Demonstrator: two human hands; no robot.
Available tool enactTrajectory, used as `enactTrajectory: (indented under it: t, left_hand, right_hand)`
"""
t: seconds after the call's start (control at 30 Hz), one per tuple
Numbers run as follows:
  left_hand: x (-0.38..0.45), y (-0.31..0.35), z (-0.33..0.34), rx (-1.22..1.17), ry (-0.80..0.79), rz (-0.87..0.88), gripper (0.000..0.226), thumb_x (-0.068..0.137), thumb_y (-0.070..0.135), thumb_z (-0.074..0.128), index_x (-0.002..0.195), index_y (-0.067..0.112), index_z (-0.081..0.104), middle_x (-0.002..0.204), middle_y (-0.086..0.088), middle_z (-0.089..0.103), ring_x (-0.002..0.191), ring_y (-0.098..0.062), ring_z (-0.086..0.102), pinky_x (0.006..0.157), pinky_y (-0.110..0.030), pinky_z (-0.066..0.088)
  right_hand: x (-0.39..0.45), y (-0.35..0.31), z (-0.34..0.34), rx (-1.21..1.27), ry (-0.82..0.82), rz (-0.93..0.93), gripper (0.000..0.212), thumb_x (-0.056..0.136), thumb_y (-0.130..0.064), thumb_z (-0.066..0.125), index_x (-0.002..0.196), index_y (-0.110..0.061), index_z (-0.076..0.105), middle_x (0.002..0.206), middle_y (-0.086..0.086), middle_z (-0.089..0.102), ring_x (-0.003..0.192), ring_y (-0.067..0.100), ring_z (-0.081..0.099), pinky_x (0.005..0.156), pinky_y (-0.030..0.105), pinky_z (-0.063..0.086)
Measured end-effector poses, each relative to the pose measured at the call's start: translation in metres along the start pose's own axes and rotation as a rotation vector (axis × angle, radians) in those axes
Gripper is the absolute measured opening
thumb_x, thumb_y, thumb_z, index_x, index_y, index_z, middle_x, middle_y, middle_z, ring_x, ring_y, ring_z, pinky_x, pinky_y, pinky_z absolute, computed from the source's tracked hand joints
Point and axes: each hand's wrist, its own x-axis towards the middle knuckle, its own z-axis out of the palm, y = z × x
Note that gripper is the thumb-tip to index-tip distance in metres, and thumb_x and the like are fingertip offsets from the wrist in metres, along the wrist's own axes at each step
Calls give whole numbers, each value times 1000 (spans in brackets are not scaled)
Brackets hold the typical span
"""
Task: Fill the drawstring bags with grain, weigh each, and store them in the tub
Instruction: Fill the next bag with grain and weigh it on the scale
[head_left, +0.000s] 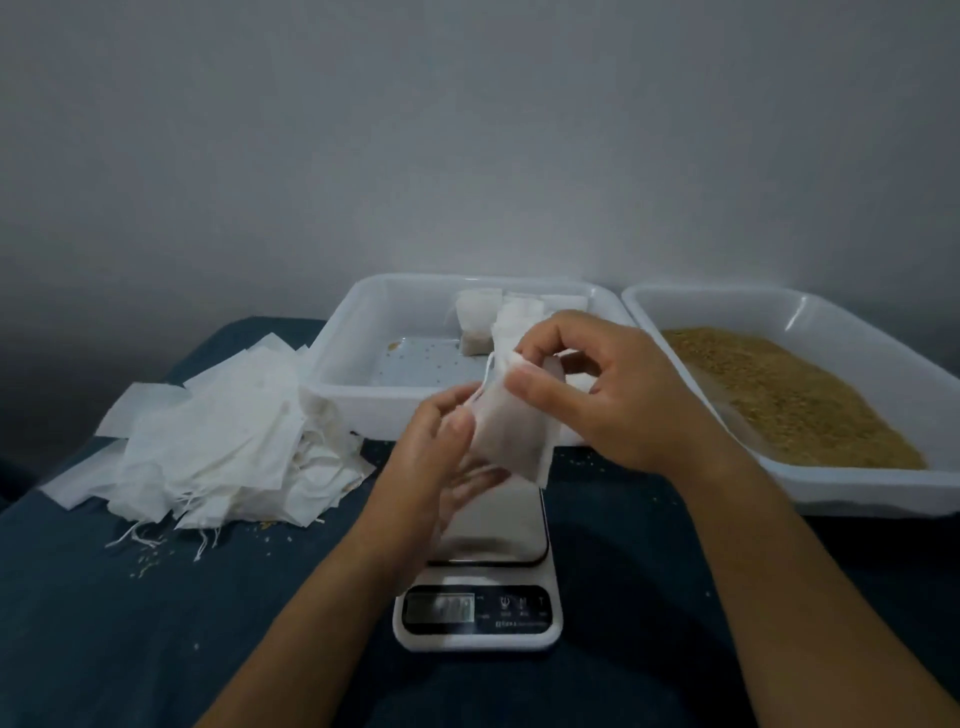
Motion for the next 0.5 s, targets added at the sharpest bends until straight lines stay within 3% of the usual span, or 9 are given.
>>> enactTrajectory:
  t: [0.1, 0.2, 0.27, 0.33, 0.43, 0.5]
  left_hand:
    - [10, 6, 25, -196, -152, -132, 59, 86, 36, 79, 135, 9, 61, 118, -14, 73, 113, -32, 71, 92, -43, 60]
    - [35, 13, 52, -179, -88, -109, 43, 90, 21, 78, 129, 10, 64, 109, -6, 78, 101, -23, 76, 83, -30, 60]
    - [56, 19, 65, -159, -66, -98, 36, 95, 20, 76, 129, 11, 66, 111, -5, 78, 99, -22, 76, 84, -29, 60]
    - [77, 22, 75, -58, -56, -69, 31, 96, 20, 75, 125, 11, 68, 107, -5, 78, 97, -21, 76, 85, -30, 61]
    - [106, 21, 90, 161, -30, -14, 24, 94, 18, 77, 116, 10, 71, 110, -14, 75, 94, -20, 76, 88, -34, 62]
    - [122, 19, 101, 292, -30, 14, 19, 93, 18, 77, 109, 10, 73, 104, -12, 75, 88, -19, 75, 91, -40, 63]
  right_hand:
    - [10, 4, -18, 21, 118, 3, 11, 96, -34, 75, 89, -30, 68, 87, -19, 67, 86, 10, 68, 81, 27, 59]
    - [15, 17, -33, 12, 214, 13, 15, 96, -36, 75, 84, -36, 66, 83, -20, 68, 78, 2, 67, 69, 12, 51]
    - [14, 28, -45, -1, 264, 37, 15, 97, -41, 73, 84, -35, 67, 80, -18, 68, 72, 0, 63, 64, 11, 48]
    - [12, 43, -61, -5, 305, 86, 17, 96, -45, 70, 85, -33, 69, 77, -13, 67, 68, 0, 59, 64, 15, 48]
    - [4, 65, -82, 28, 329, 213, 19, 100, -43, 68, 88, -31, 76, 79, -3, 70, 72, 7, 60, 71, 31, 50]
    - [-2, 78, -94, 47, 340, 299, 22, 99, -48, 66, 88, -34, 78, 86, -1, 72, 77, 7, 63, 76, 33, 50]
